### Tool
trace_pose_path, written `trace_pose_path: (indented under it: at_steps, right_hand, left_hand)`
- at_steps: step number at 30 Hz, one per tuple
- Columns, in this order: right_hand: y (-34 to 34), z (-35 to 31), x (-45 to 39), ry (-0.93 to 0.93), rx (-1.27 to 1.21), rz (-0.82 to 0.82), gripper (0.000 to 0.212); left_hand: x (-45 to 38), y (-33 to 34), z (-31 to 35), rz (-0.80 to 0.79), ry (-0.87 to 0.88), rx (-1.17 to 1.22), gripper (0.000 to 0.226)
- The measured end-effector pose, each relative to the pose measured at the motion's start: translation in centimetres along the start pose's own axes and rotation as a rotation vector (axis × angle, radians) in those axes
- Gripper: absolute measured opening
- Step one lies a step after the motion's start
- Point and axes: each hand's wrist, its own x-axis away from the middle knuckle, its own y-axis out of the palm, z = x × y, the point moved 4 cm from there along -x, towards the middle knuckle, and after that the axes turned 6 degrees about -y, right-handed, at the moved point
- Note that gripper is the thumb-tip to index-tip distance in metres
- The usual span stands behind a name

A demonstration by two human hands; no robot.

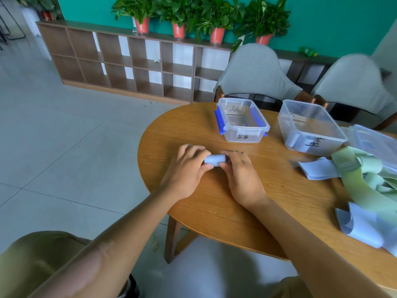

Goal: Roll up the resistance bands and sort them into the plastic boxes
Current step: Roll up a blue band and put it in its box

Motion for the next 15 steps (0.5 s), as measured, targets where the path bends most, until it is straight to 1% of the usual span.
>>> trace_pose_path:
  at_steps: [4, 6, 8, 11, 15]
  right_hand:
    - [-1.5, 1.0, 0.2, 0.071, 0.059, 0.029, 0.026]
    - [-2.9, 1.9, 0.2, 0.119, 0.066, 0.028, 0.025]
    - [-4.7, 3.1, 0.0, 0.158, 0.098, -0.006, 0.026]
    - [-7.7, 5.1, -0.9, 0.125, 0.210, -0.063, 0.029]
    - [-12.9, 9.0, -3.9, 0.092, 0.400, -0.103, 0.025]
  left_hand:
    - [-0.1, 0.3, 0.0, -0.089, -0.052, -0.080, 0.056]
    - [-0.1, 0.5, -0.2, -0.133, -0.074, -0.087, 0.059]
    - [-0.1, 0.6, -0.3, -0.168, -0.092, -0.086, 0.061]
    - [-0.1, 0.6, -0.4, -0.184, -0.122, -0.093, 0.060]
    - [-0.2, 0.7, -0.5, -0.189, -0.130, -0.111, 0.060]
